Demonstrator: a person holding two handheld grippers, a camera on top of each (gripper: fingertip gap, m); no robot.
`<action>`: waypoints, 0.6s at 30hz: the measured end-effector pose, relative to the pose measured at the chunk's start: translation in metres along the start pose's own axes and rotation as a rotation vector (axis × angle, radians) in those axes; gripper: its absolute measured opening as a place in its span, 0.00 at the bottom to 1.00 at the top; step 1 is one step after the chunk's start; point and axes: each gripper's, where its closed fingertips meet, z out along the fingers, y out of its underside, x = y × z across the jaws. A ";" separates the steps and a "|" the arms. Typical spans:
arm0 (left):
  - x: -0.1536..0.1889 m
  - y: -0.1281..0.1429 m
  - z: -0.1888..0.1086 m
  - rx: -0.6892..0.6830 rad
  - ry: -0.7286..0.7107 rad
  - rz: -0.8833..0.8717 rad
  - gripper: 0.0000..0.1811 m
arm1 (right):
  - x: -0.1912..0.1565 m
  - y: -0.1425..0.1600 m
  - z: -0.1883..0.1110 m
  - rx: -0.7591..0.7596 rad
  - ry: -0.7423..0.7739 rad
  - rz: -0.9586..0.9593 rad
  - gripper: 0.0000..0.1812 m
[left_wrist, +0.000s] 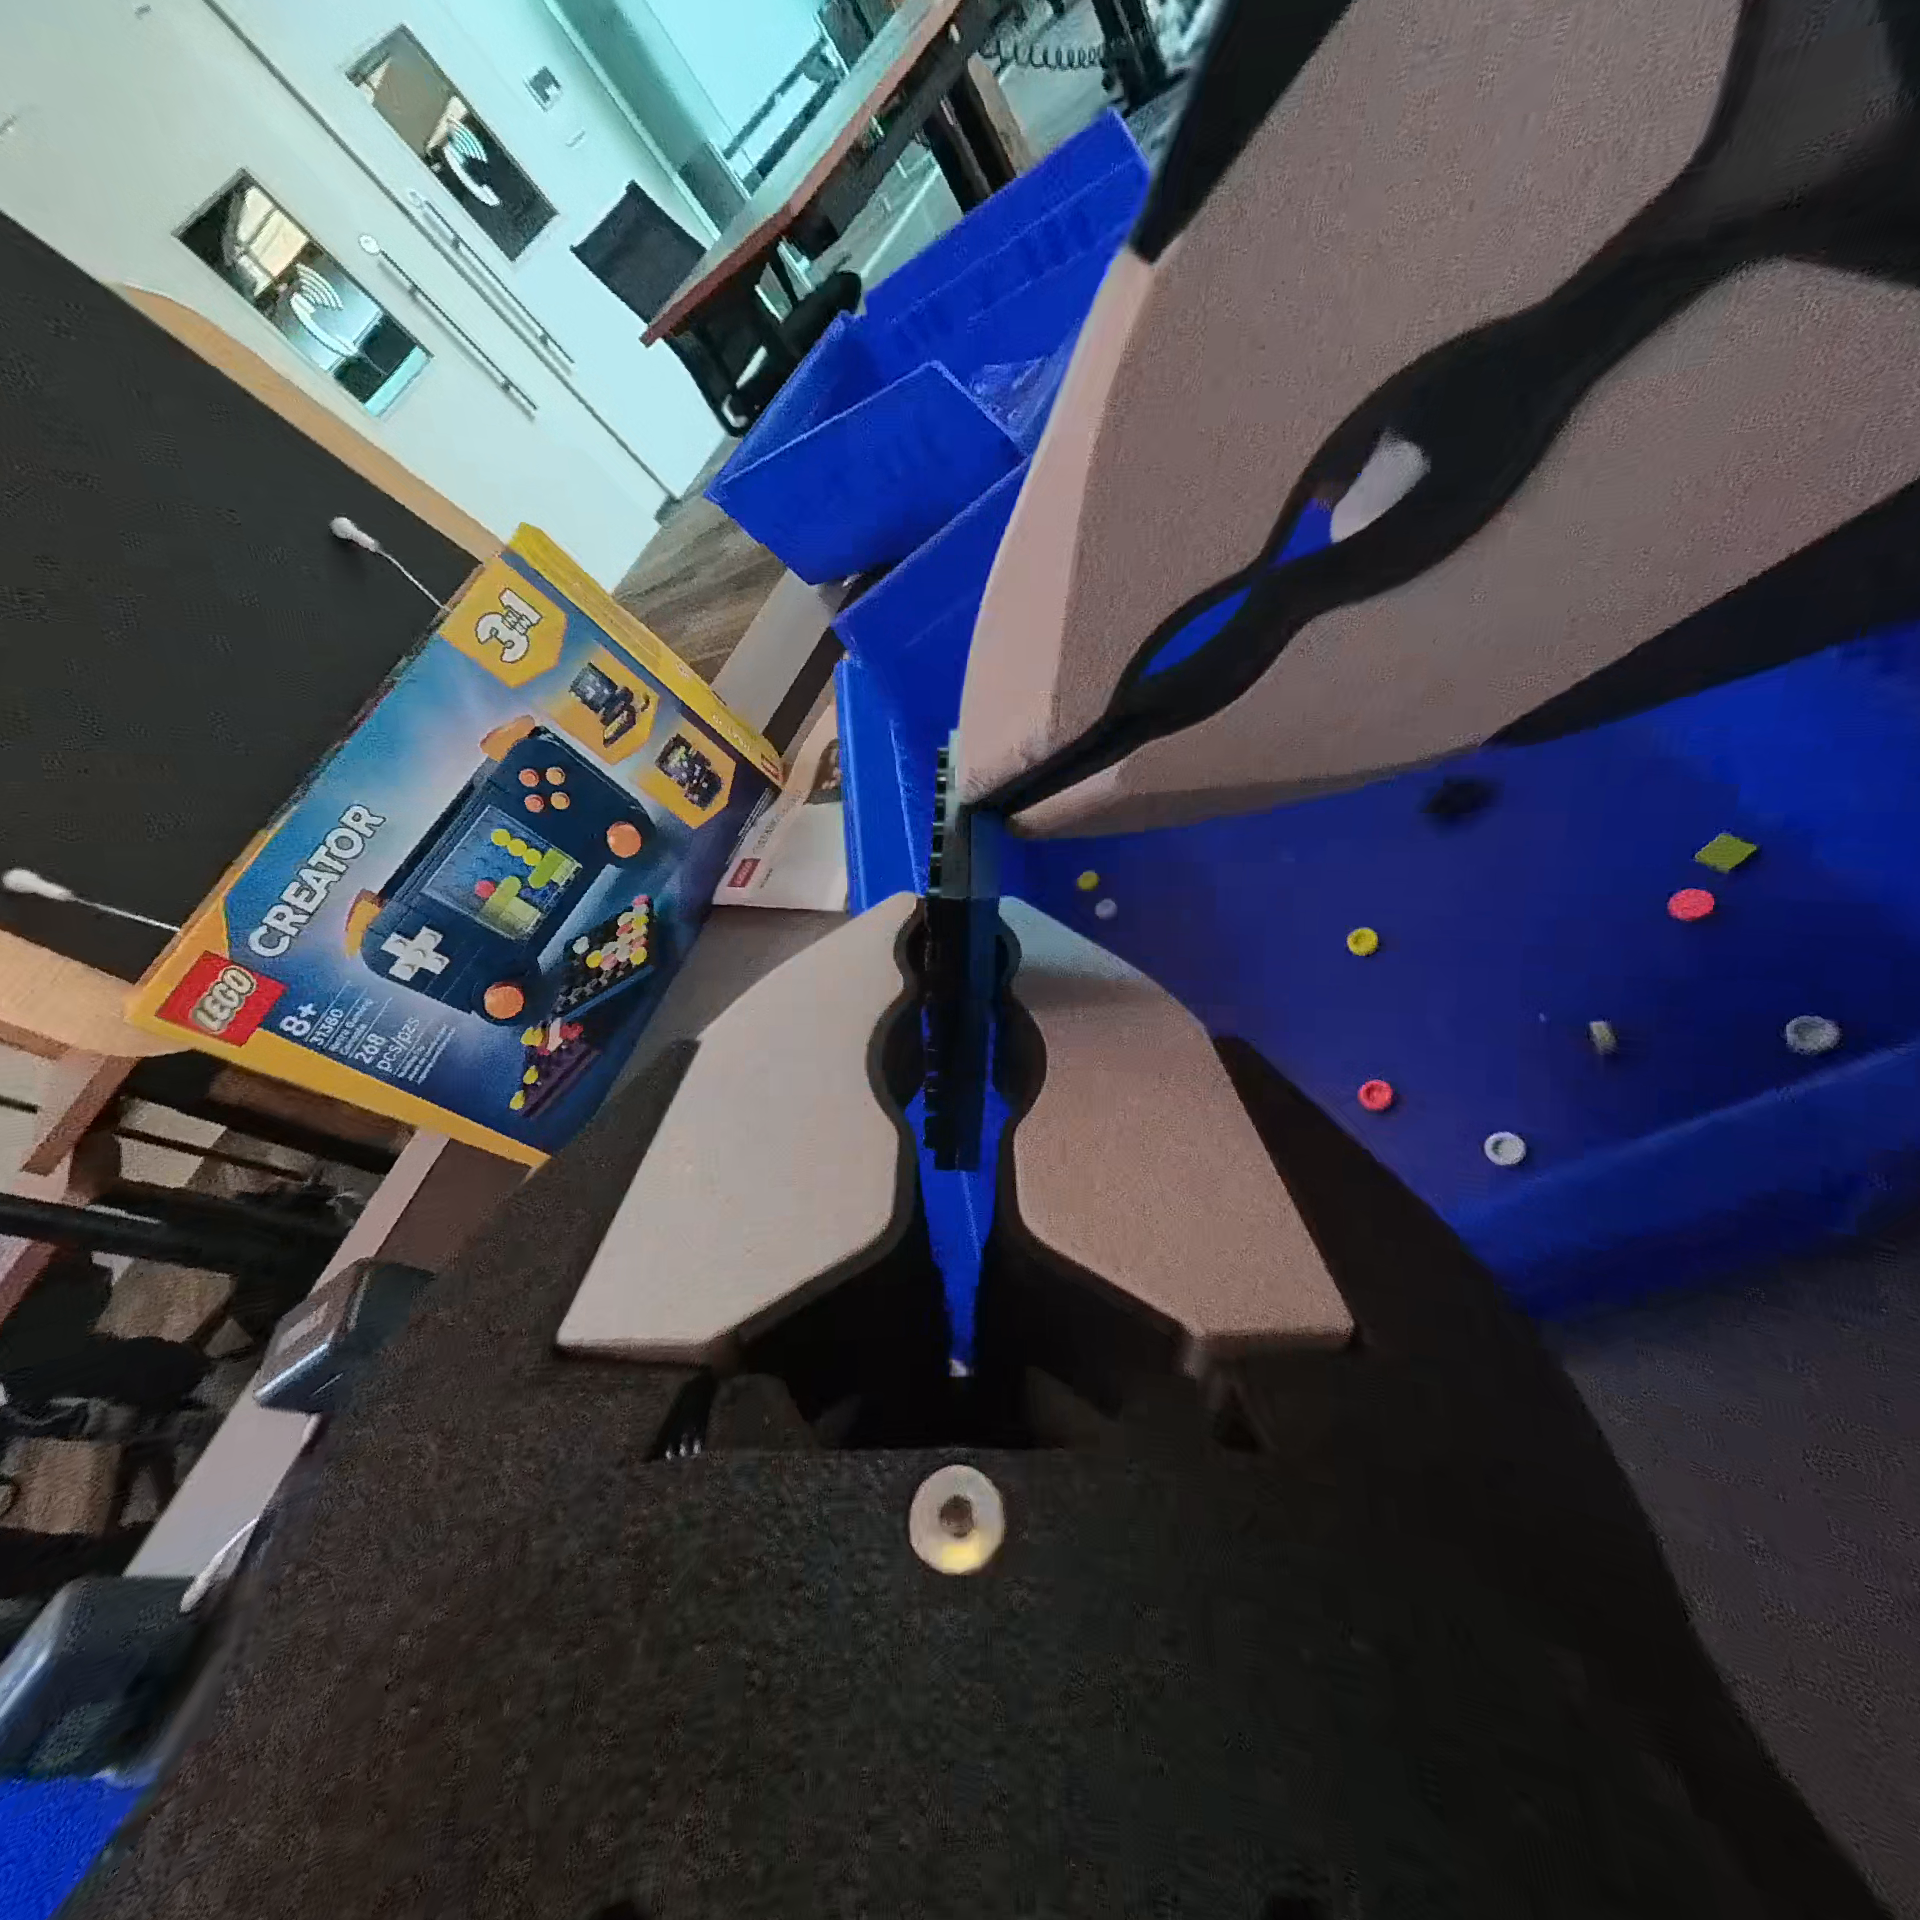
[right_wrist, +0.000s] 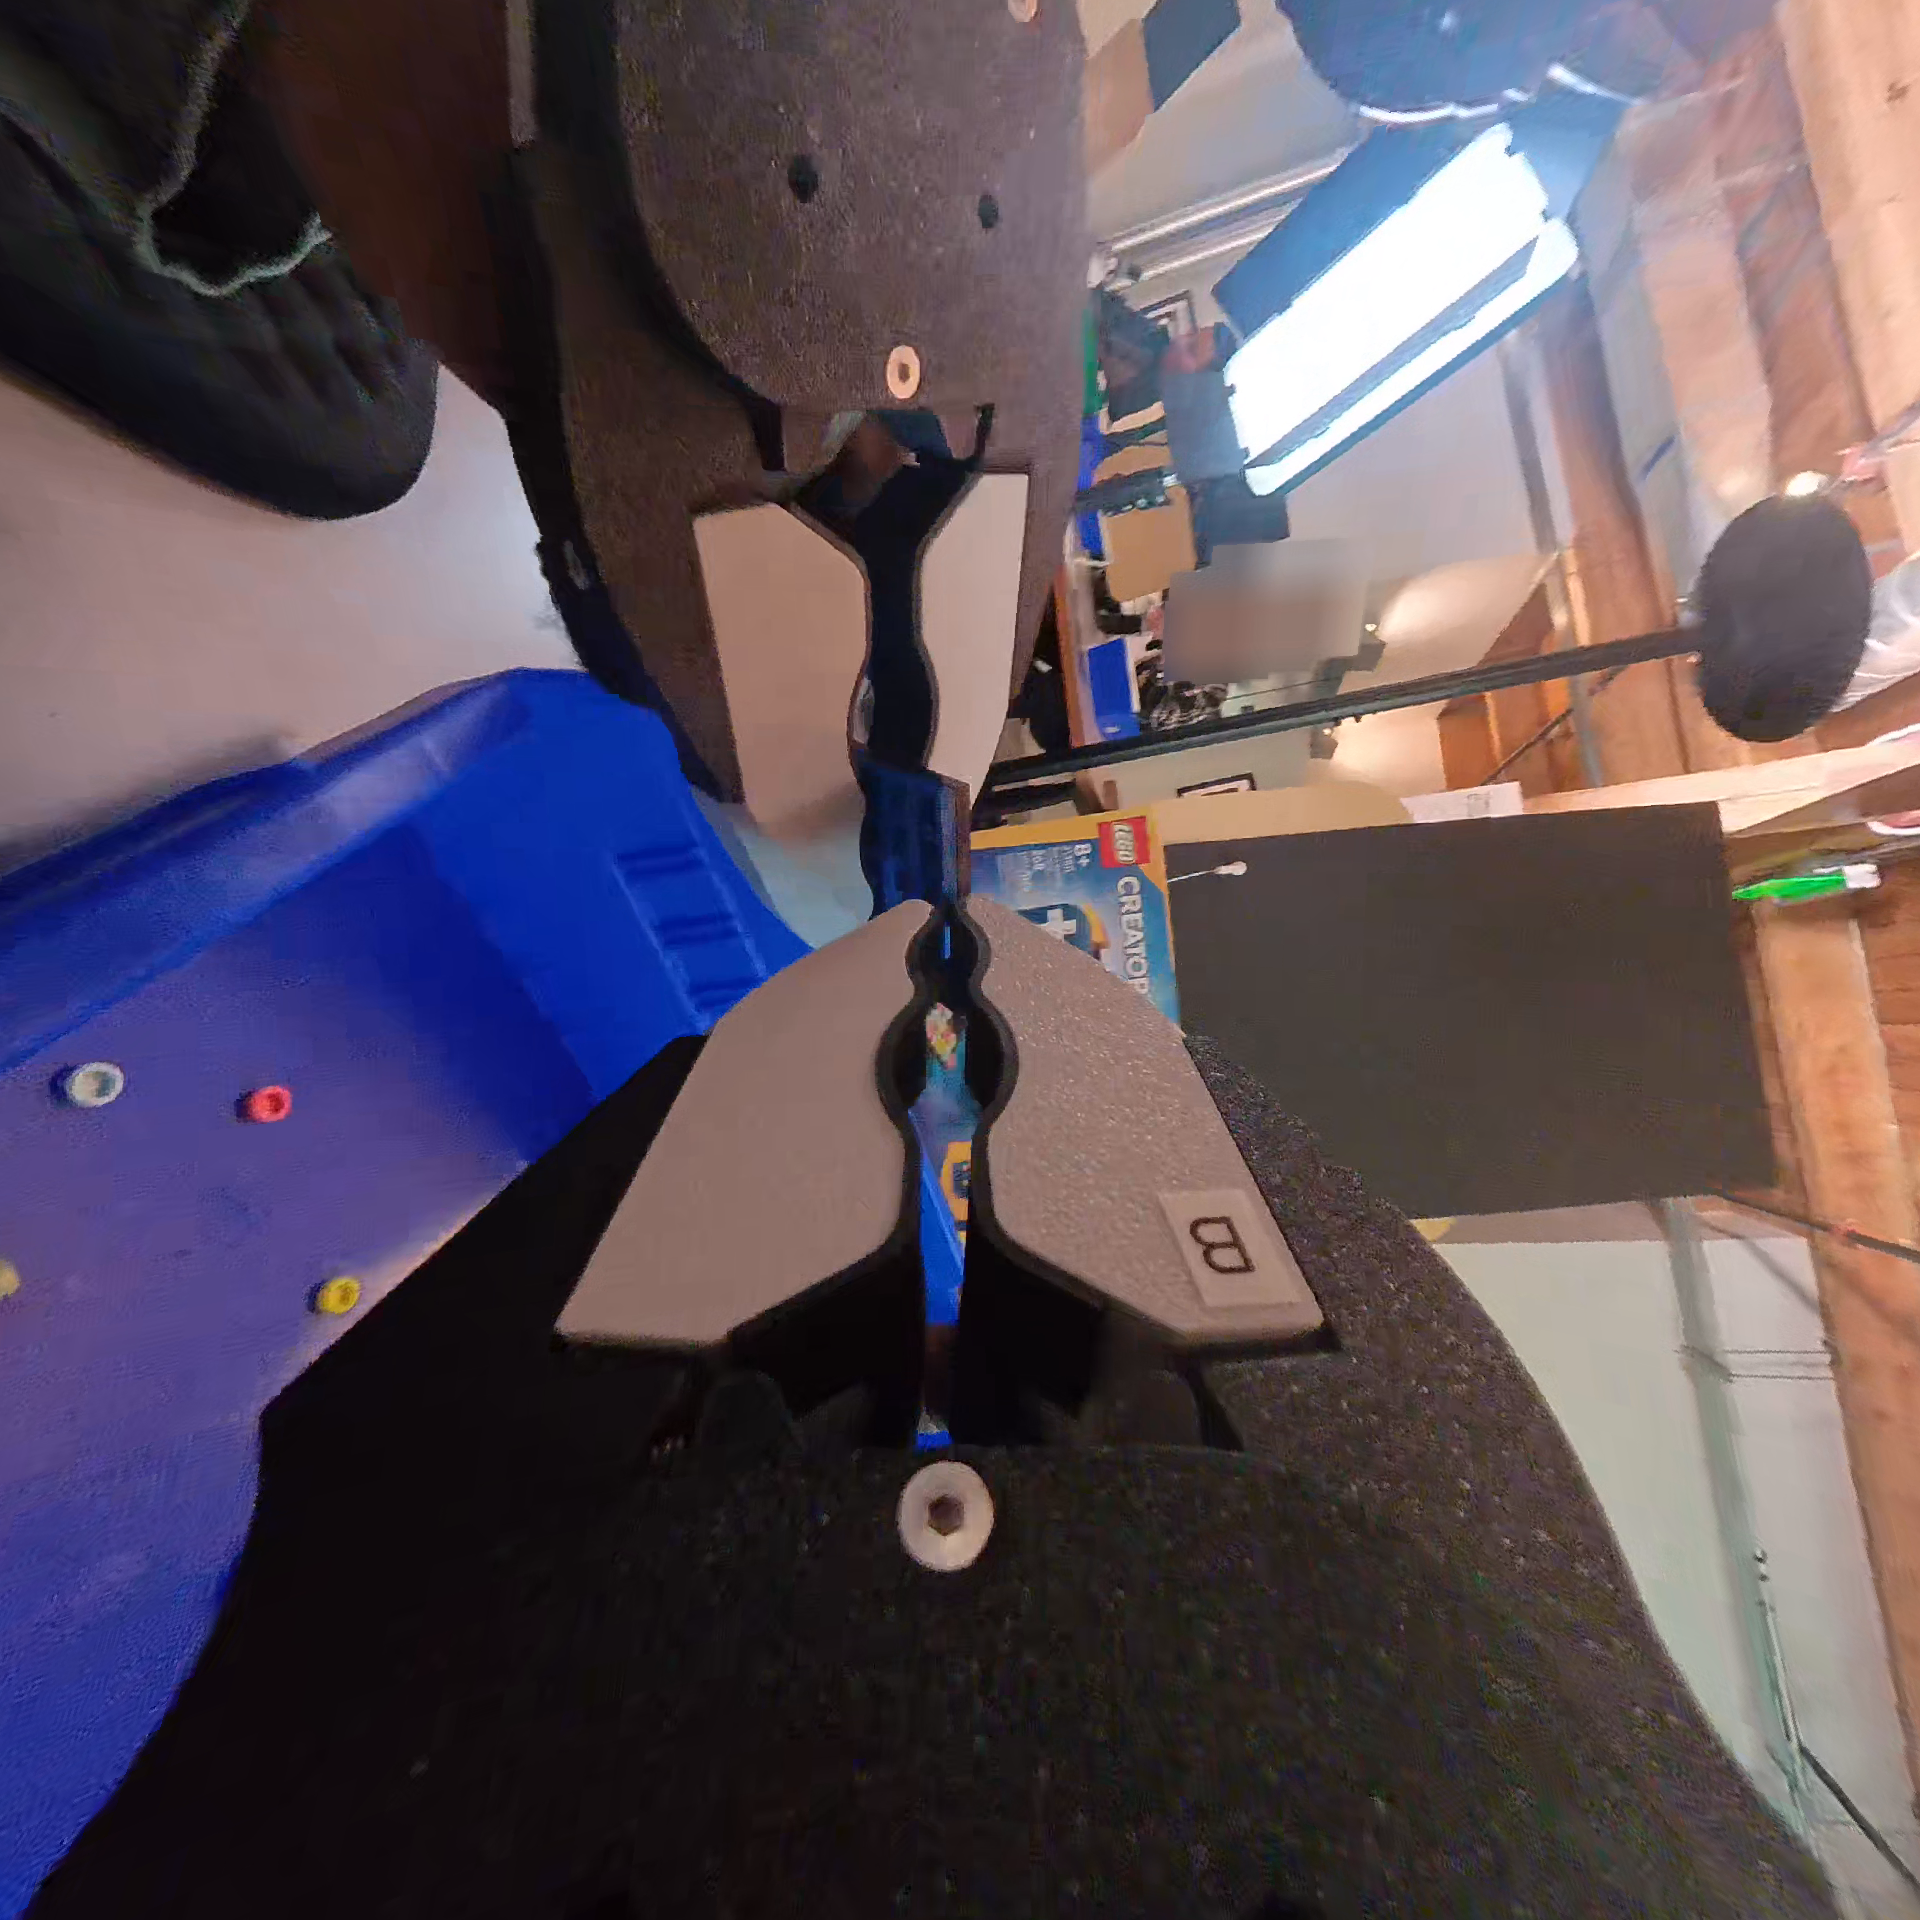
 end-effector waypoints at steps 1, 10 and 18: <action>0.000 0.002 0.002 -0.013 -0.007 0.020 0.04 | -0.003 0.002 0.001 -0.014 -0.027 -0.001 0.01; -0.004 -0.020 0.001 0.162 0.029 -0.202 0.04 | -0.081 0.008 0.002 -0.039 -0.480 0.020 0.00; -0.002 0.009 0.014 0.027 0.034 -0.112 0.04 | 0.012 0.000 -0.012 0.178 -0.033 0.176 0.14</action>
